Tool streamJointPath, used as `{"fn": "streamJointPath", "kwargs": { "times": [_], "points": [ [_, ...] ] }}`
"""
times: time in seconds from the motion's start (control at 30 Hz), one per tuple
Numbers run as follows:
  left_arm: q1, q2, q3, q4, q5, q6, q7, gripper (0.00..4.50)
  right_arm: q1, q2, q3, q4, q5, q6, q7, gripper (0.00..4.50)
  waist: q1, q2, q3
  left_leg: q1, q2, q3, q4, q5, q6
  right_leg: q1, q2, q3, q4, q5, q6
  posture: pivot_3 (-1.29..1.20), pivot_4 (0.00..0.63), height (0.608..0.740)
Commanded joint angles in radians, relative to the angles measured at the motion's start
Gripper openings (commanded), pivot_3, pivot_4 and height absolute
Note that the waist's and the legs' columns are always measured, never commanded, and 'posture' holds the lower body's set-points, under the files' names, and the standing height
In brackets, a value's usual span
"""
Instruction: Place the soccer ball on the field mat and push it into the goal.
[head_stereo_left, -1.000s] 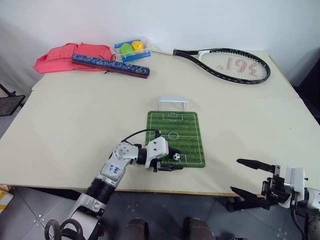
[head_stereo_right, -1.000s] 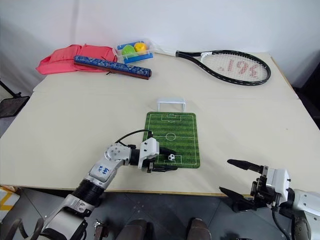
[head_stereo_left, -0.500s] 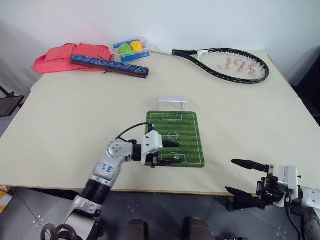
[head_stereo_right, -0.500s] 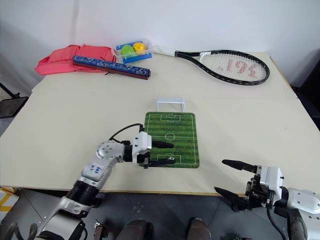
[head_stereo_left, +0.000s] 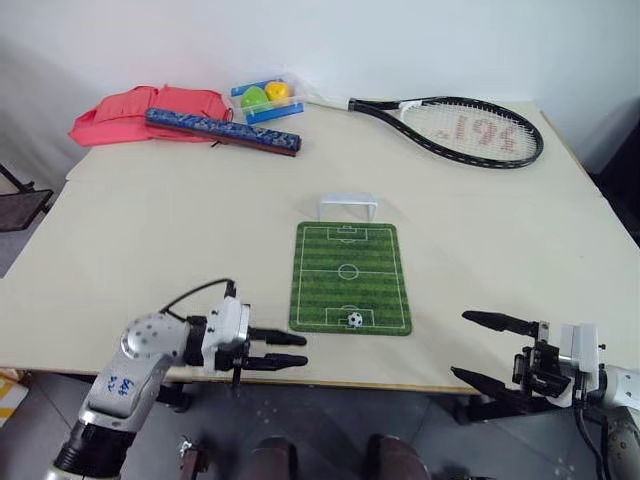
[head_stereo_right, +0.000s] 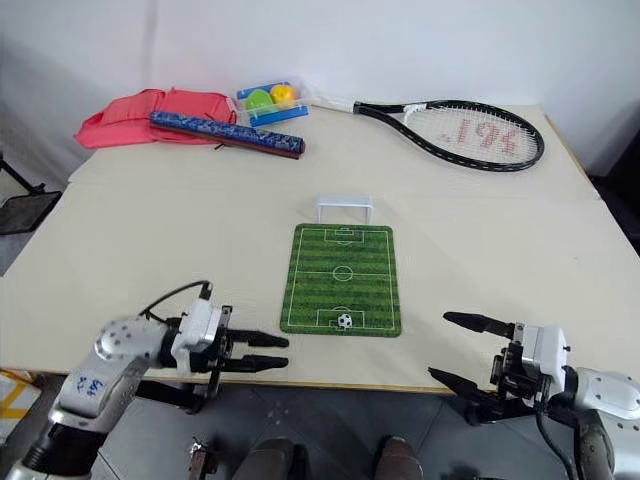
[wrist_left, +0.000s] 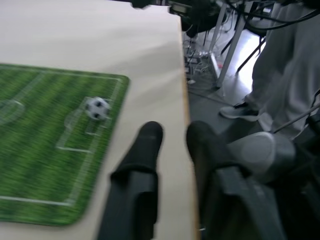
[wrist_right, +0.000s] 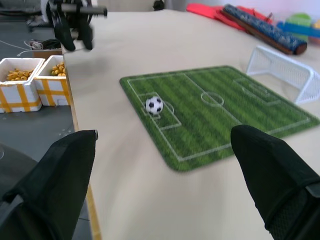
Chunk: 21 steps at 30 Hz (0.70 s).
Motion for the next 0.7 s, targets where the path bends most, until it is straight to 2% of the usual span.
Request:
{"fn": "streamJointPath", "kwargs": {
  "times": [0.03,0.33,0.53,0.7],
  "points": [
    [-0.035,-0.079,-0.083,0.01,0.073,-0.035,0.075,0.03,-0.03,-0.009,-0.011,0.021,0.011,-0.022,0.024,4.5,0.001,0.0,0.0,0.0,0.0,0.0,0.0,0.0,0.0,0.0,0.0,0.0,0.0,0.0,0.0,0.0,0.15,0.74],
    [-0.171,-0.218,-0.195,0.123,0.189,0.028,0.21,0.03,-0.003,-0.051,-0.052,0.068,0.016,-0.034,0.089,4.5,-0.006,0.0,0.0,0.0,0.0,0.0,0.0,0.0,0.0,0.0,0.0,0.0,0.0,0.0,0.0,0.0,0.15,0.74],
    [-0.213,-0.234,-0.202,0.171,0.21,0.031,0.229,0.03,0.038,-0.042,-0.064,0.04,0.016,-0.023,0.074,4.5,-0.006,0.0,0.0,0.0,0.0,0.001,0.0,0.0,0.0,0.0,0.0,0.0,0.0,0.0,0.0,0.0,0.15,0.74],
    [-0.303,-0.279,-0.184,0.328,0.255,-0.045,0.279,0.03,0.075,-0.01,-0.067,-0.005,0.014,-0.02,0.023,4.5,-0.005,0.0,0.0,0.0,0.0,0.0,0.0,0.0,0.0,0.0,0.0,0.0,0.0,0.0,0.0,0.0,0.15,0.74]
  ]
}}
